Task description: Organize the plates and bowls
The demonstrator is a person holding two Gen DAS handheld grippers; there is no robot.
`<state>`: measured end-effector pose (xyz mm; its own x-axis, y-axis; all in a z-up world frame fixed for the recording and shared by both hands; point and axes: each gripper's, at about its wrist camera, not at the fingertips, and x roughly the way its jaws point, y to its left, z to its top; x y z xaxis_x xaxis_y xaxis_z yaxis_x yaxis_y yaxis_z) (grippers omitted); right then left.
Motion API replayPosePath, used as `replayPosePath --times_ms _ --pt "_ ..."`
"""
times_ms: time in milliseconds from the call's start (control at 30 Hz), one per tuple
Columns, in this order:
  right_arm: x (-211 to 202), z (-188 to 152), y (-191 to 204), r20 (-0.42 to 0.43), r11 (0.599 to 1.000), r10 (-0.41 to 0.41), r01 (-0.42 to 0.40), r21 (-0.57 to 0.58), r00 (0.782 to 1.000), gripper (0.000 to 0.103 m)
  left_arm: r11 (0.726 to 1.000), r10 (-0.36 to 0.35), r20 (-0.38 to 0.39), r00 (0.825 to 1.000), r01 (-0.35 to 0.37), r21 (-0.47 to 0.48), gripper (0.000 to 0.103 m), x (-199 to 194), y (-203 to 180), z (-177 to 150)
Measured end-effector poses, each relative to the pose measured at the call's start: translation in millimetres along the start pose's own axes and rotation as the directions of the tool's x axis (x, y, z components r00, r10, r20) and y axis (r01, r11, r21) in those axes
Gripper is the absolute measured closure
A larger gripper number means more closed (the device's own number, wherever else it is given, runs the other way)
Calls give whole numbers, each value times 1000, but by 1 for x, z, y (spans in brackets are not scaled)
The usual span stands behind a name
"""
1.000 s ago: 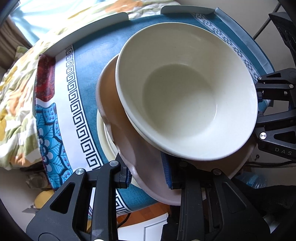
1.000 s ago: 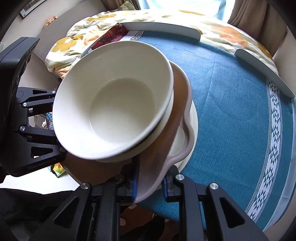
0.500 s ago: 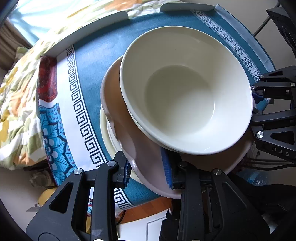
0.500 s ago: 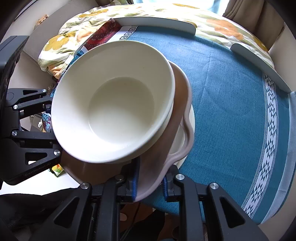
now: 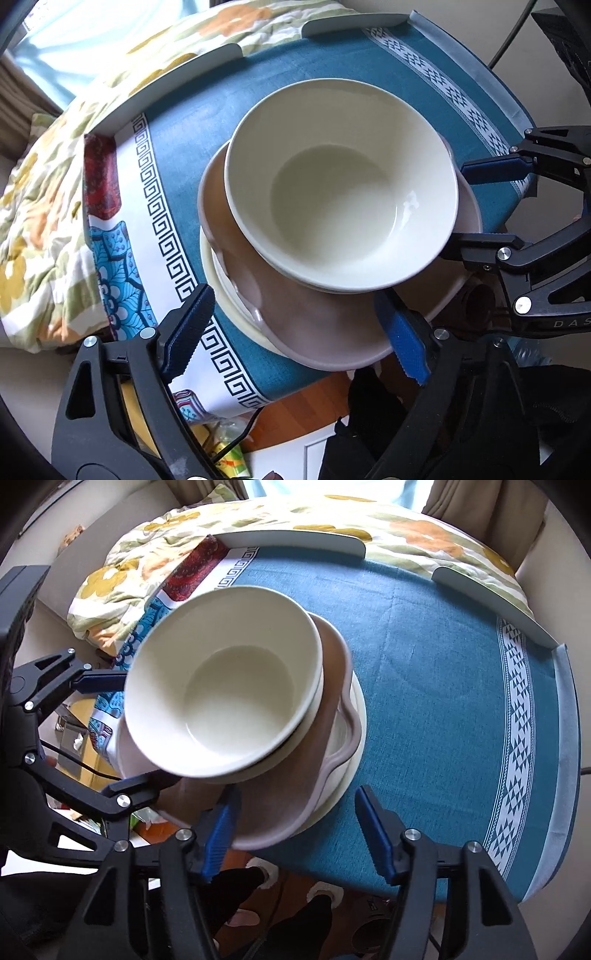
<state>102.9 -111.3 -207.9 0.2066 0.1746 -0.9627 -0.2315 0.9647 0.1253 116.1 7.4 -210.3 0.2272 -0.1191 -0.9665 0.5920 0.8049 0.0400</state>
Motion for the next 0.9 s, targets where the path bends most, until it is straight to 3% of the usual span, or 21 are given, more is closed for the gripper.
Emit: replayPosePath --times_ms 300,433,467,533,567,600,667,733,767,900 --pt "-51 -16 1 126 1000 10 -11 9 992 44 996 66 93 993 -60 -69 15 -55 -16 -13" --pt "-105 -32 1 258 1000 -10 7 12 966 44 982 122 214 969 -87 -166 15 -109 -28 -27" --pt "-122 -38 0 300 1000 -22 18 19 954 41 976 141 257 956 -90 -199 15 -126 -32 -31" --pt "-154 -51 -1 379 998 -54 43 37 924 21 961 186 351 918 -96 -260 14 -160 -40 -39" --pt "-168 -57 -2 418 997 -69 55 45 906 12 952 217 392 894 -104 -289 8 -177 -44 -43" --pt "-185 -65 -2 465 996 -85 67 57 881 12 942 248 429 869 -113 -316 1 -191 -49 -47" --pt "-212 -79 -3 527 992 -127 93 90 840 12 920 313 506 804 -124 -373 0 -222 -59 -58" --pt "-233 -92 -3 560 983 -182 132 129 808 8 906 347 559 753 -115 -408 0 -245 -68 -67" --pt "-242 -98 -3 575 978 -208 151 146 791 4 900 359 577 733 -108 -422 0 -254 -71 -72" --pt "-271 -120 -2 652 961 -275 189 201 706 3 885 395 622 676 -96 -456 0 -275 -85 -85"
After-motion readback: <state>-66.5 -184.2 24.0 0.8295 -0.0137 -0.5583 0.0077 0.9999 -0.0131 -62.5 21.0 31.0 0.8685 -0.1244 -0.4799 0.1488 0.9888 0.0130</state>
